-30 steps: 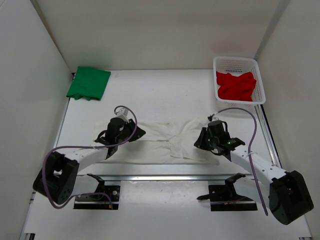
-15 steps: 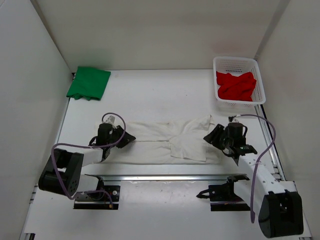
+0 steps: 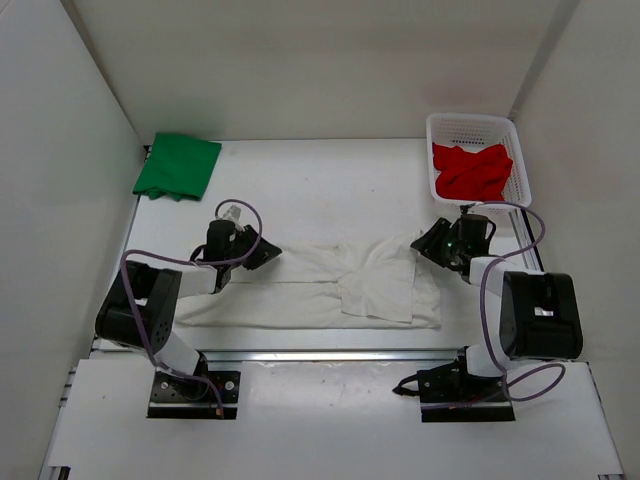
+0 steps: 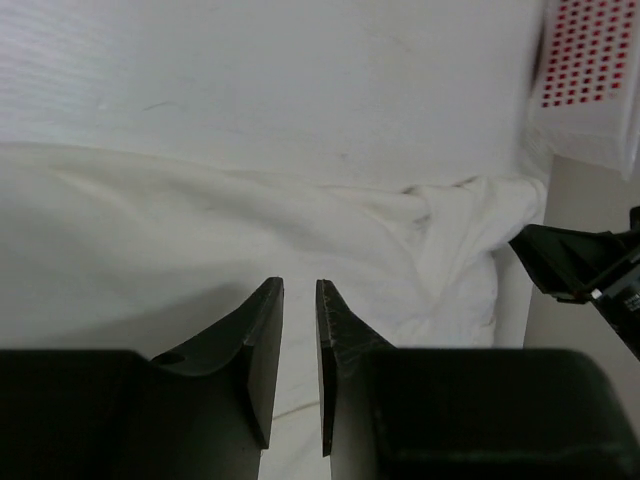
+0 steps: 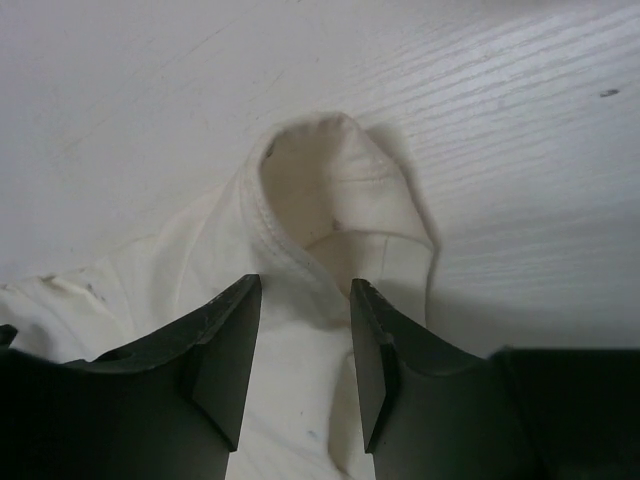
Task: Fold and stack the t-shirts
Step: Fold the other side of the tshirt into a rectangle, then rotate the tshirt 90 degrees
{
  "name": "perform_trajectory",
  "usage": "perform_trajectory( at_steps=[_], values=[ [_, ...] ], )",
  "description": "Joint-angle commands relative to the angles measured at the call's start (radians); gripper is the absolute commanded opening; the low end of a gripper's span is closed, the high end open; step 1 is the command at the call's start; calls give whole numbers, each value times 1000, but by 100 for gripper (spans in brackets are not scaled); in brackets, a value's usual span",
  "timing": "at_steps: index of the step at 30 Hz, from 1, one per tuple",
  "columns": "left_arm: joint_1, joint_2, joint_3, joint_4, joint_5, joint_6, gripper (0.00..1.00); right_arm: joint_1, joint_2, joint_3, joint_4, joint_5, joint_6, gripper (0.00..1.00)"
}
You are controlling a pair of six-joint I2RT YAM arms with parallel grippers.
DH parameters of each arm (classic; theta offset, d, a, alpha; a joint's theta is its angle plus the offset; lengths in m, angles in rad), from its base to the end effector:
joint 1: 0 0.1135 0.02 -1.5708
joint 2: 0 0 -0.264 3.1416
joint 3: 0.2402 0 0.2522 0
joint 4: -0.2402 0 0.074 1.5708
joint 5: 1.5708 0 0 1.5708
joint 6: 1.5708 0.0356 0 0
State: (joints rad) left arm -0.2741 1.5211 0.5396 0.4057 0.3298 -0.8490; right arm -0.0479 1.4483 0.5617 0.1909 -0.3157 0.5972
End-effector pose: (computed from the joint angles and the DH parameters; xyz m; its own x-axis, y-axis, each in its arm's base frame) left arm 0.2695 -0.0878 0.1482 -0.7349 -0.5311 -0.4218 -0.0515 0.6638 -0.7461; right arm 0.2721 -0.0020 0.1545 -0.6376 0.5657 -0.5228 0.2008 0.7773 0.5962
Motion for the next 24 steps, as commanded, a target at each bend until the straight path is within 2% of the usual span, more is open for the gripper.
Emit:
perform_trajectory(
  at_steps=[1,5,8,11,13,17,23,24],
  values=[
    [36,26,-20,56,47,-27,30,11,36,43,104,-19,-24,39],
    [62,44,-39,74,48,-38,30,-1,64,9,197,-17,-4,36],
    [73,48,-50,76,25,-38,28,-13,87,1,251,-43,9,23],
    [113,41,-81,87,9,-47,28,-21,69,-3,246,-22,19,5],
    [147,45,-111,100,20,-64,28,-29,58,-22,239,9,21,0],
    [206,37,-182,148,20,-93,27,-72,38,-25,216,20,16,0],
    [249,5,-216,146,12,-104,27,-89,118,15,171,27,25,0],
    [248,2,-220,150,18,-111,26,-90,122,17,176,18,29,2]
  ],
)
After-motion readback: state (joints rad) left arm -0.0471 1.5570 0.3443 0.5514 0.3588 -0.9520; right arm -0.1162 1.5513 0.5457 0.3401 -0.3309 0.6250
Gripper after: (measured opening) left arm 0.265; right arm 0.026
